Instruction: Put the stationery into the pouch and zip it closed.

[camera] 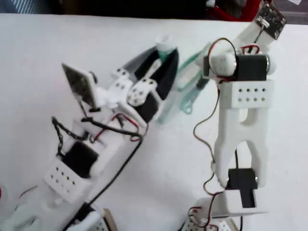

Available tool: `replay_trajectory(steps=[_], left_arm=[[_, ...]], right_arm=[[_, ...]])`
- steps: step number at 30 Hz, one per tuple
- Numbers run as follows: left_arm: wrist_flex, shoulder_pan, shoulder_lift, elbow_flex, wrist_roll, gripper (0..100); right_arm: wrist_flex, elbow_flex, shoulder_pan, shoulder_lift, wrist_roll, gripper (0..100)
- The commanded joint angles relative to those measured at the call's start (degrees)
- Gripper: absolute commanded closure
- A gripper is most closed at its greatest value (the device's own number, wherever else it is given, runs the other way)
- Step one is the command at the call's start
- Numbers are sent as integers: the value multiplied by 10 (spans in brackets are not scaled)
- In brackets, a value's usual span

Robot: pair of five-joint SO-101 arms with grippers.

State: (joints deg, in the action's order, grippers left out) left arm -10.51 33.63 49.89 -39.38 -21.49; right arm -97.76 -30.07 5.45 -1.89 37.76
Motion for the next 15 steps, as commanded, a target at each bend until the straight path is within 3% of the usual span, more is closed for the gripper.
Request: replay_trajectory(steps=[1, 8, 15], left_arm=[[21, 47, -7, 36, -4, 972], [55, 64, -10, 36, 17, 972], [127, 36, -134, 41, 16, 972]], right_arm=[[9, 10, -14, 2, 5, 981], [27, 11, -12, 2, 1, 981], [47, 11, -22, -23, 0, 981]])
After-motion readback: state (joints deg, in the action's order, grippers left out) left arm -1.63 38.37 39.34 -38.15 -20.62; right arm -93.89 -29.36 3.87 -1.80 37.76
